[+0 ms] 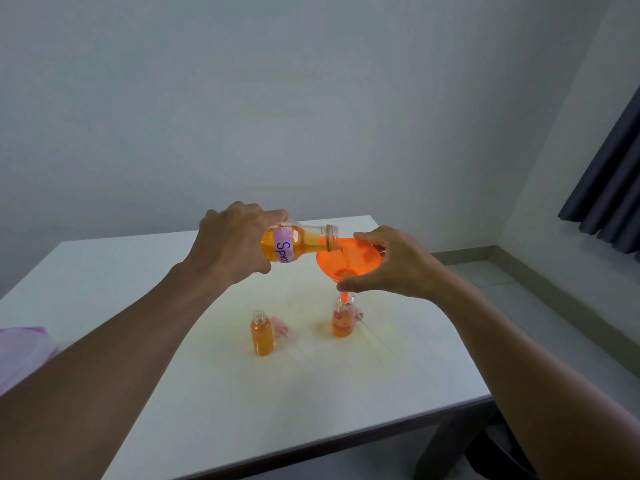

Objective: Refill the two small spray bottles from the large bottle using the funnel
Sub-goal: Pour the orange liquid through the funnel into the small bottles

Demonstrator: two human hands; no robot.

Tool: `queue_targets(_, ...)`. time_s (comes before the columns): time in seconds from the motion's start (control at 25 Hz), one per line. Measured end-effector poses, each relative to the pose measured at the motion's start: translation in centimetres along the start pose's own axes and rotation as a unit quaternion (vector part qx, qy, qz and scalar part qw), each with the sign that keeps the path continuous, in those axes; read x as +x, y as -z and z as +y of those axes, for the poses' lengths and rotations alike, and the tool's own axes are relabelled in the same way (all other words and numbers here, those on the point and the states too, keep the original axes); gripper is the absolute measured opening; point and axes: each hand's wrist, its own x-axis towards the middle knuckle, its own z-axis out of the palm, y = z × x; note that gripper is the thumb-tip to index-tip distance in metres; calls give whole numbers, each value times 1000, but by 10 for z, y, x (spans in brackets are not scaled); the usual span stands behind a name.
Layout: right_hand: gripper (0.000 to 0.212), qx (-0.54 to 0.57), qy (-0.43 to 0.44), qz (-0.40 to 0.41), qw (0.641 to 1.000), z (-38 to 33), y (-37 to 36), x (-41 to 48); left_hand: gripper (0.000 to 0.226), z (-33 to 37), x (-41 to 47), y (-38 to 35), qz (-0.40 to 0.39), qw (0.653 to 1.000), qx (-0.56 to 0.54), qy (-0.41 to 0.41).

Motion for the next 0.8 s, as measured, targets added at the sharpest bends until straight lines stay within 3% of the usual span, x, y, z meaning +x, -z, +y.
queue_targets(0.8, 106, 0, 1, 1, 1000, -1, 1, 0, 78, 1, 0, 4, -2, 1000, 0, 3)
